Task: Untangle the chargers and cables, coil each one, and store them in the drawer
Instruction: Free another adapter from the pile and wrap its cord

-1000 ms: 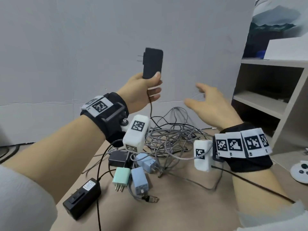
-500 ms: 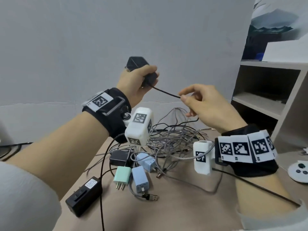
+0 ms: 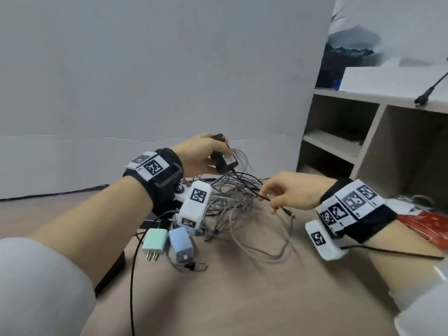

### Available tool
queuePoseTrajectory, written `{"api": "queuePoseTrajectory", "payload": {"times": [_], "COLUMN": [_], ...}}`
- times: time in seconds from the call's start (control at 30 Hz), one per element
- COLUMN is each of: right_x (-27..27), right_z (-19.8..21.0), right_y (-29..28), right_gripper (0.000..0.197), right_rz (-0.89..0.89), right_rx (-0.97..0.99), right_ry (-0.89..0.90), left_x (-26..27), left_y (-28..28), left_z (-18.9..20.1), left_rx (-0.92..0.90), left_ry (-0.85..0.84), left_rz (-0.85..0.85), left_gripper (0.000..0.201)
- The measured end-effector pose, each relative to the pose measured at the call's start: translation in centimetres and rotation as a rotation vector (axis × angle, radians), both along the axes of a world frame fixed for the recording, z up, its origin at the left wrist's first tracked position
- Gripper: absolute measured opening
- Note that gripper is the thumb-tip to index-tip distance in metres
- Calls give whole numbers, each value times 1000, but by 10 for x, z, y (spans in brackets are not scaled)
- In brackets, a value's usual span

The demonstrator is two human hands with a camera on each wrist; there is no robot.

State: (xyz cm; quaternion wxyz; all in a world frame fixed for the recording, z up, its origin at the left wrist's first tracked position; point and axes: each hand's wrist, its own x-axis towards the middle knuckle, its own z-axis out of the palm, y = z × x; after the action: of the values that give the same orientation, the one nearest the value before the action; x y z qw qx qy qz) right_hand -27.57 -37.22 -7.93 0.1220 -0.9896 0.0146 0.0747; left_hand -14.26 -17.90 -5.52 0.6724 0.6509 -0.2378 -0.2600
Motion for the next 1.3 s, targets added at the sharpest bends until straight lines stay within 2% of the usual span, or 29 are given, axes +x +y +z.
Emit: {"api": "queuePoseTrajectory", "payload": {"times": [0.13, 0.2, 0.23, 0.33, 0.43, 0.6, 0.7, 0.77, 0.87, 1.03, 1.17, 1.23, 1.3], "right_x": [-15, -27, -31, -27, -9, 25, 46, 57, 70, 82, 80, 78, 75], "right_z": [3, 11, 17, 33, 40, 40, 34, 29, 18, -11, -8, 4, 16], "right_y": [-10, -13, -14, -14, -6, 12, 20, 28, 38, 40, 37, 34, 36], "right_gripper": [16, 8, 3, 17, 19, 19, 21, 19, 17, 17, 3, 5, 16], "right_rz": [6, 10, 13, -61, -144, -181, -188, -212, -207, -91, -57, -44, -5], "right_rx": [8, 51, 84, 114, 198, 361, 420, 454, 495, 658, 749, 660, 464], "right_ry": [69, 42, -19, -322, -515, -619, -642, -675, -689, -534, -714, -827, -898], "left_x": [-8, -10, -9, -6, 4, 21, 25, 27, 31, 51, 60, 59, 56], "left_y": [-4, -6, -7, -8, 3, 29, 43, 52, 69, 102, 121, 124, 123], "left_z": [-1, 0, 0, 3, 5, 3, -8, -18, -33, -54, -59, -59, -60], "left_rx": [128, 140, 121, 64, 13, -222, -310, -372, -494, -728, -623, -524, -403], "left_ry": [-177, -243, -259, -260, -167, 114, 116, 114, 113, 250, 189, 67, -78], "left_rz": [-107, -102, -74, 78, 129, 52, 47, 68, 143, 461, 605, 670, 685], "left_gripper": [41, 43, 44, 47, 50, 35, 27, 33, 42, 23, 40, 36, 39]}}
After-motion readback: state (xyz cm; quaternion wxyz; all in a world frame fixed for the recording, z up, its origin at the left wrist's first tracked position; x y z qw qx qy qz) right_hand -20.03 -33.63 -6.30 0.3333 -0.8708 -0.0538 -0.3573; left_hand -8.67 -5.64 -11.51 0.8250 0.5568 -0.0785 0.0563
